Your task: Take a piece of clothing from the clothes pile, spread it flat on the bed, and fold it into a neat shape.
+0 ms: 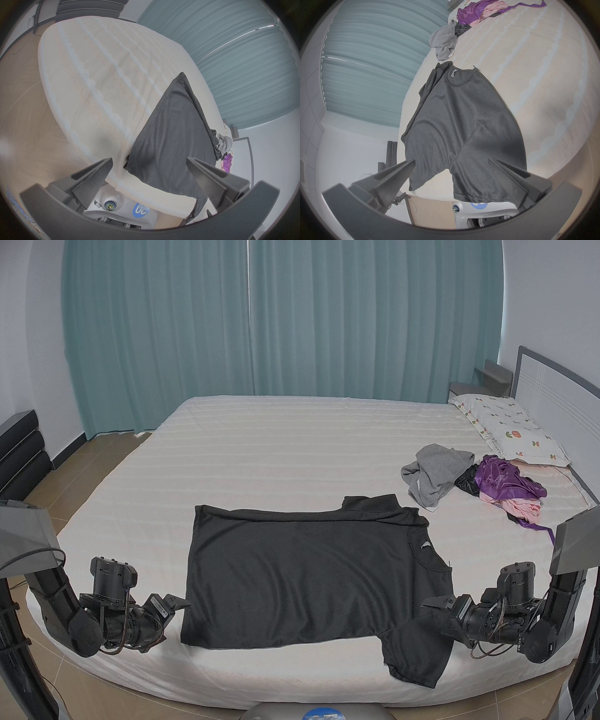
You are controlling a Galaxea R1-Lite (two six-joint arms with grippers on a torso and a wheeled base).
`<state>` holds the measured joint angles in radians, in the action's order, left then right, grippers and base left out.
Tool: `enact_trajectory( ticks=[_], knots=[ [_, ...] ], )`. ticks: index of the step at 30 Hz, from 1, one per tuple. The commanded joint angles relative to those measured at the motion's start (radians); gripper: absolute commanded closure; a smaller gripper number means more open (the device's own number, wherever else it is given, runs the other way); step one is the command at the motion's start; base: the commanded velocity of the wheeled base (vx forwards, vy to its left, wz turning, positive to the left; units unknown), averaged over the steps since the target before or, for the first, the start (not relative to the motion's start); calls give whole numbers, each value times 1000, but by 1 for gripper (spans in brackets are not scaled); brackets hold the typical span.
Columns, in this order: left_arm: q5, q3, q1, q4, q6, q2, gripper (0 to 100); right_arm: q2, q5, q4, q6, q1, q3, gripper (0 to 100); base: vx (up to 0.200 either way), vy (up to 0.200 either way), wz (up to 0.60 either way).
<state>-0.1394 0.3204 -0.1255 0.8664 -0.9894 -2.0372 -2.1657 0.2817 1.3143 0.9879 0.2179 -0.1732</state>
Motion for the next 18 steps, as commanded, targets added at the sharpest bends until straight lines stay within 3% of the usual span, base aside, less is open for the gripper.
enact_trajectory(
  ticks=[1,6,15,18],
  knots=[
    [0,-1,0,0,0,-4,0,-3,1,0,0,1,1,0,-200,0,0],
    [1,-1,0,0,0,-4,0,-3,1,0,0,1,1,0,-200,0,0],
    [1,0,-8,0,-8,-4,0,-3,-1,0,-2,1,1,0,0,0,0],
    [1,2,-17,0,-14,-4,0,-3,-1,0,-2,1,0,0,0,-200,0]
  ],
)
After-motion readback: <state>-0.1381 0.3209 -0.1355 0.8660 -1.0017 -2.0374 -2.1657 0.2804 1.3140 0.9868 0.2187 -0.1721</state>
